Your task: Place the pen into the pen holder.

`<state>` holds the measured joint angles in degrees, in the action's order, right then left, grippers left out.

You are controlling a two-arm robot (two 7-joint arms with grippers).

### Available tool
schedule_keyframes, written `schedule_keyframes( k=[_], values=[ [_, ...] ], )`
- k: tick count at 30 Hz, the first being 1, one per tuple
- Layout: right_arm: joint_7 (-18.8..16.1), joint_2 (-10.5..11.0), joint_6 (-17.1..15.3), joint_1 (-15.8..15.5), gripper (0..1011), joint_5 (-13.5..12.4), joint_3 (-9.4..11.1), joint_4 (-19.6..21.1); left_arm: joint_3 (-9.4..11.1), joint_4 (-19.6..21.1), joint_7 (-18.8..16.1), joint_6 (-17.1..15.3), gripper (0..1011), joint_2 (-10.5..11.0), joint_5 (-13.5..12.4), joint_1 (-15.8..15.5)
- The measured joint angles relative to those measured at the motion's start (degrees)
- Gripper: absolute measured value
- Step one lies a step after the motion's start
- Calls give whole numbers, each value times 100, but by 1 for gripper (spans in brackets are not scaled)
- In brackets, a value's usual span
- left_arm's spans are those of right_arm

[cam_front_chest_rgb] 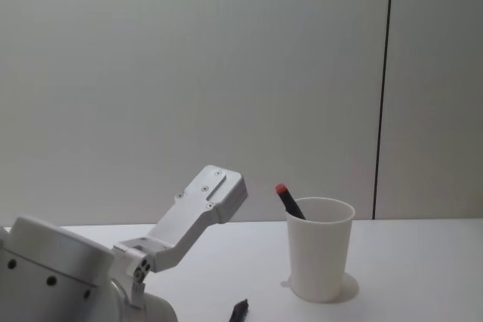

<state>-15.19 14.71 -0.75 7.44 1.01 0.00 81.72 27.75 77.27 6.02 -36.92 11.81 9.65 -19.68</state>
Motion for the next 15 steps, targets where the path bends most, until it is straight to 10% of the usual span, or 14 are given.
schedule_keyframes(
  k=[15],
  values=[
    [0, 0, 0, 0, 1001, 0, 0, 0, -15, -18, 20, 7, 127, -29, -43, 10]
  ],
)
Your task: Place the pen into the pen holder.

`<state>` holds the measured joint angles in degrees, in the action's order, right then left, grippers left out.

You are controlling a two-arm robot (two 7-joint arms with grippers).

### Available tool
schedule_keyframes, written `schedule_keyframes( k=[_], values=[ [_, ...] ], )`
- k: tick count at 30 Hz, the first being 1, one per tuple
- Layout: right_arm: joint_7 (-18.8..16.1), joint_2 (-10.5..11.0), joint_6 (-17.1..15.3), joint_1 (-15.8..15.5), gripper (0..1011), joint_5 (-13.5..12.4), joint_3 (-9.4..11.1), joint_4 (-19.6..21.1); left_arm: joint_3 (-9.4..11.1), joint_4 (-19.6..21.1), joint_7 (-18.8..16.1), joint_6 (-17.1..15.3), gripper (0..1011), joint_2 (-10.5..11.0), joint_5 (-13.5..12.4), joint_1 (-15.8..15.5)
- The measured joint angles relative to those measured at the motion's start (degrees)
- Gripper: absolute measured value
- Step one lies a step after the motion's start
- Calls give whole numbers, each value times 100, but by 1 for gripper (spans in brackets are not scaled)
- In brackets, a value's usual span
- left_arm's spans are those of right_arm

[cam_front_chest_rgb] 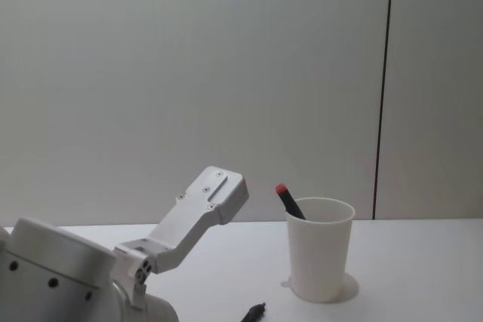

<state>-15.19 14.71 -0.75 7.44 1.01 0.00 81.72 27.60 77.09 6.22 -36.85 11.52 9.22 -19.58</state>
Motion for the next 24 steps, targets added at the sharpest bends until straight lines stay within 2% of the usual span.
schedule_keyframes(
  k=[13, 24],
  values=[
    [0, 0, 0, 0, 1001, 0, 0, 0, -49, 271, -224, 116, 127, 67, -83, 119],
    [0, 0, 0, 0, 1001, 0, 0, 0, -98, 776, -422, 469, 127, 262, -421, 323]
  ],
)
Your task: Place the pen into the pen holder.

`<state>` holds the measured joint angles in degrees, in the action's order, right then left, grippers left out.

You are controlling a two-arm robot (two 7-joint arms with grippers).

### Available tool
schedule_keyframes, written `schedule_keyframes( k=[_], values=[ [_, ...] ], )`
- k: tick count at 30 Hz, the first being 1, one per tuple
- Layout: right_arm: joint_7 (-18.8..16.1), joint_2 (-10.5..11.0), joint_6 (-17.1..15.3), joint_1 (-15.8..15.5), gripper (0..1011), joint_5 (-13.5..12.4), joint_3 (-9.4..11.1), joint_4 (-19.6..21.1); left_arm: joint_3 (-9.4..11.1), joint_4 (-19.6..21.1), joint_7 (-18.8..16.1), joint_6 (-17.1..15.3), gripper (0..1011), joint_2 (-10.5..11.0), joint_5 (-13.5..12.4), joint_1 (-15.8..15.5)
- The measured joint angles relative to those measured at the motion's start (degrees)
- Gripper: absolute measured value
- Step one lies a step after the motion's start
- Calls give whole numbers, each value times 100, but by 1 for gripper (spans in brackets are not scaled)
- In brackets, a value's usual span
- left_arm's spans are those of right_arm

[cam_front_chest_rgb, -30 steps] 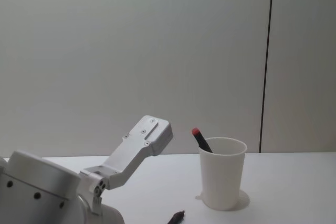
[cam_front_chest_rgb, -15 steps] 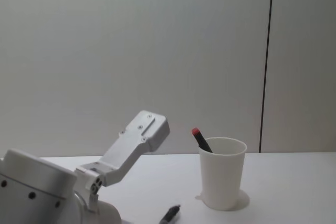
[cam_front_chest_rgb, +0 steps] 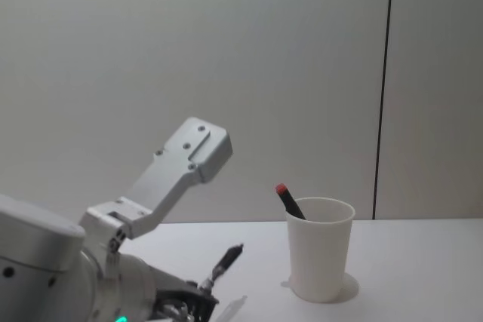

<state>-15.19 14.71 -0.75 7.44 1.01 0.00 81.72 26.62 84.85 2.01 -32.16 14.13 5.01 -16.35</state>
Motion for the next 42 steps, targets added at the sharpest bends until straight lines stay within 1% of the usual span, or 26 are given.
schedule_keyframes(
  k=[2, 5, 8, 11, 14, 15, 16, 17, 19, 21, 24, 25, 30, 31, 33, 34, 36, 42],
  values=[
    [0, 0, 0, 0, 1001, 0, 0, 0, -7, 72, -4, 73, 127, 35, -55, 25],
    [0, 0, 0, 0, 1001, 0, 0, 0, -28, 226, 3, 300, 127, 122, -186, 90],
    [0, 0, 0, 0, 1001, 0, 0, 0, -41, 301, 35, 476, 127, 173, -254, 123],
    [0, 0, 0, 0, 1001, 0, 0, 0, -71, 414, 142, 794, 127, 267, -347, 175],
    [0, 0, 0, 0, 1001, 0, 0, 0, -87, 459, 221, 990, 127, 315, -387, 199],
    [0, 0, 0, 0, 1001, 0, 0, 0, -101, 489, 286, 1122, 127, 351, -405, 214],
    [0, 0, 0, 0, 1001, 0, 0, 0, -108, 501, 319, 1182, 127, 367, -412, 219],
    [0, 0, 0, 0, 1001, 0, 0, 0, -121, 521, 404, 1335, 127, 398, -427, 230],
    [0, 0, 0, 0, 1001, 0, 0, 0, -130, 528, 482, 1452, 127, 420, -434, 235],
    [0, 0, 0, 0, 1001, 0, 0, 0, -146, 539, 625, 1660, 127, 456, -436, 238],
    [0, 0, 0, 0, 1001, 0, 0, 0, -161, 539, 769, 1860, 127, 485, -435, 238],
    [0, 0, 0, 0, 1001, 0, 0, 0, -171, 529, 859, 1980, 127, 500, -427, 235],
    [0, 0, 0, 0, 1001, 0, 0, 0, -190, 463, 1127, 2331, 127, 521, -360, 208],
    [0, 0, 0, 0, 1001, 0, 0, 0, -196, 436, 1232, 2435, 127, 523, -337, 195],
    [0, 0, 0, 0, 1001, 0, 0, 0, -200, 403, 1324, 2533, 127, 524, -313, 179],
    [0, 0, 0, 0, 1001, 0, 0, 0, -203, 371, 1439, 2640, 127, 524, -288, 163],
    [0, 0, 0, 0, 1001, 0, 0, 0, -205, 336, 1527, 2727, 127, 523, -268, 145],
    [0, 0, 0, 0, 1001, 0, 0, 0, -210, 158, 1979, 3065, 127, 491, -213, 33]
  ],
)
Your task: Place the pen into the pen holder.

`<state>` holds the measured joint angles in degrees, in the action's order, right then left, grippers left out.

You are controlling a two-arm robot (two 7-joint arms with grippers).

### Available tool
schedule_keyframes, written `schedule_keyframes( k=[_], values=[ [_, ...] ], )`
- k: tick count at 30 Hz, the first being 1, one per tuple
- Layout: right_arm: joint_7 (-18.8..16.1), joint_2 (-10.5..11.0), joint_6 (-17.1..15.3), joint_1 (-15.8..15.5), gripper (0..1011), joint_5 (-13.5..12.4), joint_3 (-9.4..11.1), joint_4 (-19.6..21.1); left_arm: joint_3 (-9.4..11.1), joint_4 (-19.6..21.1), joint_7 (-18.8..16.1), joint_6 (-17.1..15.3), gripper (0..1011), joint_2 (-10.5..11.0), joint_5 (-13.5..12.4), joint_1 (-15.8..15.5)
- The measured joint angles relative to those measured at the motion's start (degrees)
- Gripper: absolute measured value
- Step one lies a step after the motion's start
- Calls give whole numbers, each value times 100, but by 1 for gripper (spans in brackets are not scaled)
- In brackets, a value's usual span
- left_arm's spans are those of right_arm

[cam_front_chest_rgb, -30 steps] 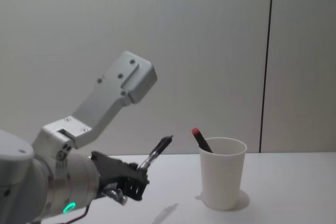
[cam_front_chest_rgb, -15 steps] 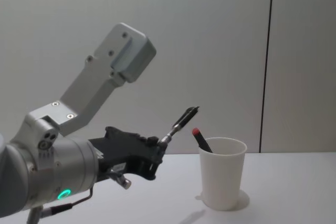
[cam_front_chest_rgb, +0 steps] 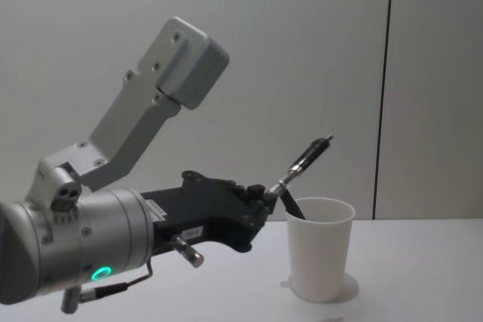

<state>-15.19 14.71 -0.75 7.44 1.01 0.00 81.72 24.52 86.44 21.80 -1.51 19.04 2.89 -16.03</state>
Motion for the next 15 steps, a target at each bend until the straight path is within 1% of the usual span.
schedule_keyframes(
  k=[8, 15],
  values=[
    [0, -1, 0, 0, 1001, 0, 0, 0, 25, -244, 492, 253, 127, -95, -9, -183],
    [0, 0, 0, 0, 1001, 0, 0, 0, 84, -482, 806, 379, 127, -228, -85, -356]
  ],
)
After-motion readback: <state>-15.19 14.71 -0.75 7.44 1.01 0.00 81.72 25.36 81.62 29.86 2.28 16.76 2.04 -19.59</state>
